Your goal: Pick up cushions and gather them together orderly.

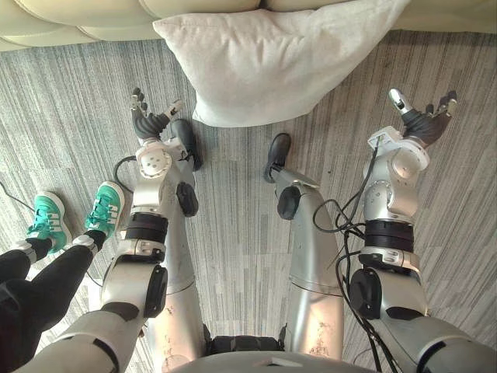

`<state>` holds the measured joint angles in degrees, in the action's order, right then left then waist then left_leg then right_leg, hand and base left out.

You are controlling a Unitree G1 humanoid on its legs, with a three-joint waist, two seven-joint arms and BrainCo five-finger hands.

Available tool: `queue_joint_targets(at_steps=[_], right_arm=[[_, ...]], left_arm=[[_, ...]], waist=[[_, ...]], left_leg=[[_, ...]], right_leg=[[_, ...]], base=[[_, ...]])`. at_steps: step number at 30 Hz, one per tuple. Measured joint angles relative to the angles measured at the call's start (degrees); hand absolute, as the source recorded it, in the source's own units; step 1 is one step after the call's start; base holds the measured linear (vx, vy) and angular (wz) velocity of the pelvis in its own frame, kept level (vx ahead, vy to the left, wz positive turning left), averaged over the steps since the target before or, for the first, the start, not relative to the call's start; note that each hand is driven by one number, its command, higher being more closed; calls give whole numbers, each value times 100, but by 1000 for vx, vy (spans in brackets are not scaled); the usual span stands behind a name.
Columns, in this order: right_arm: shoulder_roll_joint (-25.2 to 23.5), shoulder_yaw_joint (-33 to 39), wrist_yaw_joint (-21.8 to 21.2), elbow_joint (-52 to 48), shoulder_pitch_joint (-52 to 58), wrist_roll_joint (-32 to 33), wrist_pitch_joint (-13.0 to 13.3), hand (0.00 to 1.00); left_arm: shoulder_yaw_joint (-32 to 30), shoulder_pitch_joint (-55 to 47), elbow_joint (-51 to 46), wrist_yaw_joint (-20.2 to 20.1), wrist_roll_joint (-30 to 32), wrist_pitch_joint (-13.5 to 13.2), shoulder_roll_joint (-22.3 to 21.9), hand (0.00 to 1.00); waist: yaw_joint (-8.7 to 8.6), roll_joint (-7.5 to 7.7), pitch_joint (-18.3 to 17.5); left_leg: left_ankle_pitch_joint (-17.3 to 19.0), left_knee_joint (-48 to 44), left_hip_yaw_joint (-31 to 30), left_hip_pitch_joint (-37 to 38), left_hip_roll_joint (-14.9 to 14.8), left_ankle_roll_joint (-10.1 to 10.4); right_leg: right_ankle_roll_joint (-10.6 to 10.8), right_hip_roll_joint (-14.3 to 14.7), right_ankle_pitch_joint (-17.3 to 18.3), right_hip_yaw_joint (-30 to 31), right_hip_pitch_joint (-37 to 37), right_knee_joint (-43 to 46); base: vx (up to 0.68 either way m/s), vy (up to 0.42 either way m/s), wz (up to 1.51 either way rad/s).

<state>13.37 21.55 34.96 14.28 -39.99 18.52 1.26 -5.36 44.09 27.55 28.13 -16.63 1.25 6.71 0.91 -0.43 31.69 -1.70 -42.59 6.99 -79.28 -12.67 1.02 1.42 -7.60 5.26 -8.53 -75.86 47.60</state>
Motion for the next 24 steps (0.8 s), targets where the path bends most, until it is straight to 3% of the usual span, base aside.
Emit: queue_joint_targets(at_steps=[9,20,21,22,24], right_arm=[[53,-606,-624,228,-550,-44,-1,0],[-2,-1251,-861,538,-1350,-46,-23,0],[-27,-1262,-861,551,-1408,-47,-22,0],[-75,-1321,-860,600,-1493,-51,-21,100],[-89,-1394,-859,678,-1583,-62,-11,100]], left_arm=[[338,393,-130,-109,0,0,10,0],[670,864,-206,-212,-1,1,5,0],[694,943,-207,-222,0,1,0,100],[711,1026,-206,-221,1,2,3,100],[734,1110,-207,-215,4,6,-8,100]], waist=[[-8,6,4],[39,25,15],[29,25,15],[-13,25,15],[-59,25,15]], left_leg=[[-3,163,97,-25,-5,-2],[-40,185,122,-106,30,-42],[-47,185,117,-137,29,-35],[-56,191,102,-181,28,-29],[-63,210,105,-224,29,-24]], right_leg=[[59,-4,-109,13,-8,-240],[72,-64,-26,17,-175,-35],[61,-63,-19,15,-217,-14],[53,-61,-14,0,-264,-5],[40,-63,-7,1,-322,2]], base=[[-36,-18,-2],[-20,-36,5],[-34,-49,1],[-42,-53,2],[-14,-16,1]])
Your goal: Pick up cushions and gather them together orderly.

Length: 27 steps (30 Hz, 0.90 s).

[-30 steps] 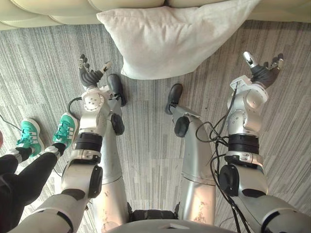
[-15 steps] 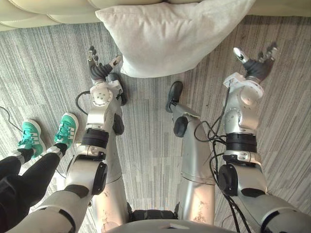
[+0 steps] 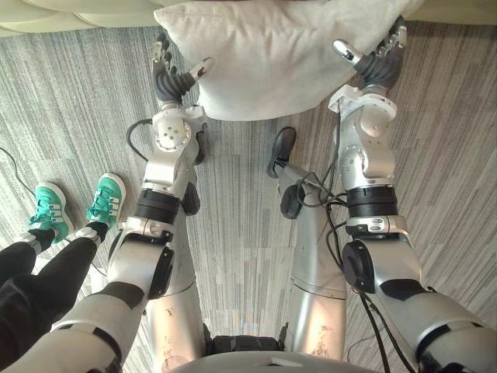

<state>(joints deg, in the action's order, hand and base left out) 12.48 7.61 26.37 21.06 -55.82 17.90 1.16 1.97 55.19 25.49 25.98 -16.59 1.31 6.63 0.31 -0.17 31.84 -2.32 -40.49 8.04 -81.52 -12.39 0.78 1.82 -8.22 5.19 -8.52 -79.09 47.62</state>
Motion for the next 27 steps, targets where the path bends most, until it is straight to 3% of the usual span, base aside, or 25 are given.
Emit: queue_joint_targets(at_steps=[6,12,27], right_arm=[[-153,-76,11,22,-243,84,82,100],[-251,-142,8,25,-378,529,308,100],[-357,-190,-3,10,13,1254,543,100]], left_arm=[[-9,285,-1,236,4,25,-37,100],[-9,513,-1,244,-3,25,60,100],[-10,368,-374,280,-137,20,241,100]], waist=[[-32,0,1],[-77,-1,1],[-138,-2,0]], left_leg=[[-137,177,31,-90,6,24],[-246,283,-3,-205,20,75],[-452,475,-76,-34,41,177]], right_leg=[[-35,-1,13,2,-205,32],[-75,-16,39,-41,-379,113],[-183,-44,54,-149,-291,207]], base=[[-33,-41,3],[-32,-42,6],[-39,-44,4]])
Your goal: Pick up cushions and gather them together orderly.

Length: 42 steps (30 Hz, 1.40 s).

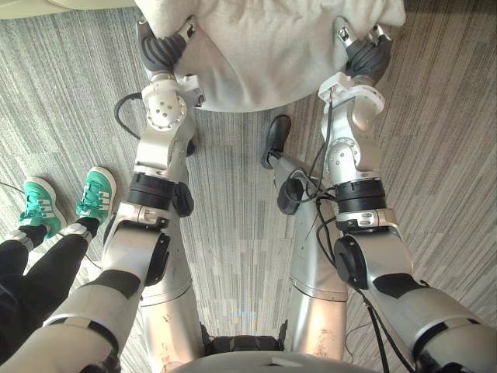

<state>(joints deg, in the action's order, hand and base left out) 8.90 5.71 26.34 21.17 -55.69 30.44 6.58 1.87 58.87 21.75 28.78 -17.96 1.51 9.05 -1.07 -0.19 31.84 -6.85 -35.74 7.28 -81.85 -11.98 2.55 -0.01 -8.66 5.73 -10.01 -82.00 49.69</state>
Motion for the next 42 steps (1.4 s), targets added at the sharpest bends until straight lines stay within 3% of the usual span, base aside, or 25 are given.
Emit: queue_joint_targets(at_steps=[11,18,25,28,31,33,36,42], right_arm=[[-248,-115,-153,-130,263,190,76,100],[-410,-397,-248,-938,1080,89,167,100],[-628,-792,-377,-1906,2428,-265,170,100],[-628,-978,-502,-2408,3170,-561,194,100],[-628,-1140,-711,-2732,3756,-731,205,100],[-629,-1363,-906,-2899,4390,-833,175,100],[-647,-1678,-1146,-2986,5144,-837,168,100],[-803,-1731,-1585,-3208,6063,-1001,63,100]], left_arm=[[-8,-255,-462,2,-153,-57,-60,100],[-2,-1272,-1386,-12,-223,-185,-196,100],[190,-2359,-2193,-91,-192,-286,-263,100],[326,-3061,-2505,-187,6,-401,-320,100],[348,-3727,-2751,-355,19,-498,-367,100],[344,-4472,-2952,-501,16,-539,-393,100],[317,-5409,-3330,-670,14,-597,-478,100],[271,-6453,-3628,-1095,8,-646,-664,100]], waist=[[26,-2,-3],[61,8,-16],[102,15,-53],[118,26,-120],[187,59,-310],[283,100,-743],[329,131,-1250],[331,169,-1820]], left_leg=[[-172,273,-86,286,46,23],[-139,244,-142,807,52,36],[-45,738,77,2329,41,99],[175,736,66,3186,61,85],[178,1196,140,4026,166,90],[182,1500,224,4623,242,91],[425,1517,267,5244,236,130],[578,2008,532,6341,268,140]], right_leg=[[-29,2,-14,-132,303,-150],[-67,-16,84,-177,852,-94],[-101,9,127,-281,2432,-730],[21,8,166,-296,3458,-990],[98,13,133,-306,4314,-1492],[175,14,111,-302,4902,-1874],[266,90,109,-311,5681,-2285],[334,200,-73,-218,6830,-3195]], base=[[-25,-38,5],[-44,-49,5],[-34,-41,3],[36,-4,6],[130,25,11],[207,17,5],[234,-8,-1],[175,7,-16]])
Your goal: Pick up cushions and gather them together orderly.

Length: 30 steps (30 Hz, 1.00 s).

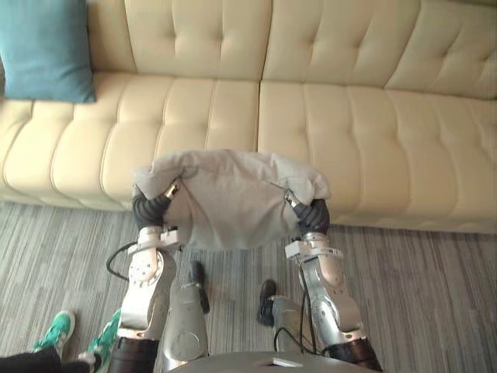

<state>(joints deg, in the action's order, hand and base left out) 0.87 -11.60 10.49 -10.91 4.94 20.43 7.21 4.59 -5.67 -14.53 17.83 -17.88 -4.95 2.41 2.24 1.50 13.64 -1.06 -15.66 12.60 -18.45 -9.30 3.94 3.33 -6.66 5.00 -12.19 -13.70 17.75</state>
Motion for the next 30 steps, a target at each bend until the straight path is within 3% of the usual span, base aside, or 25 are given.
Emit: queue_joint_targets(at_steps=[9,13,23,26,28,29,30], right_arm=[[-88,137,-364,-1,487,-265,-30,100],[-261,274,-530,-1,709,-290,-145,100],[-321,395,-556,0,833,-413,-145,100],[-309,505,-551,24,716,-512,-146,100],[-291,519,-519,132,610,-660,-146,100],[-293,518,-513,135,568,-738,-146,100],[-294,518,-512,142,542,-738,-146,100]], left_arm=[[6,-872,-67,-429,3,5,-244,100],[11,-1103,-67,-518,2,35,-256,100],[38,-1199,-61,-690,-1,113,-265,100],[66,-1187,-26,-690,-3,122,-328,100],[71,-1155,90,-685,-4,123,-355,100],[68,-1114,111,-684,-4,124,-263,100],[70,-1095,120,-683,-4,124,-232,100]], waist=[[-123,64,-647],[-134,72,-751],[-147,117,-829],[-180,115,-741],[-250,40,-654],[-299,83,-596],[-309,27,-550]], left_leg=[[-4,634,147,1094,147,20],[-7,758,121,1272,239,19],[17,855,136,1291,390,-13],[631,-39,-127,955,531,-276],[924,-344,-175,966,475,-257],[985,-329,-187,1099,488,-281],[1010,-328,-188,1117,481,-322]], right_leg=[[74,103,-361,143,1243,-1248],[86,69,-376,142,1441,-1393],[110,-59,-354,210,1387,-1410],[198,-297,-108,245,1074,-576],[13,-352,-108,414,508,870],[-267,-406,-297,518,202,1509],[-314,-409,-219,548,140,1582]], base=[[109,13,-9],[46,17,3],[0,16,-1],[28,115,-14],[-2,136,-9],[-11,150,6],[19,117,10]])
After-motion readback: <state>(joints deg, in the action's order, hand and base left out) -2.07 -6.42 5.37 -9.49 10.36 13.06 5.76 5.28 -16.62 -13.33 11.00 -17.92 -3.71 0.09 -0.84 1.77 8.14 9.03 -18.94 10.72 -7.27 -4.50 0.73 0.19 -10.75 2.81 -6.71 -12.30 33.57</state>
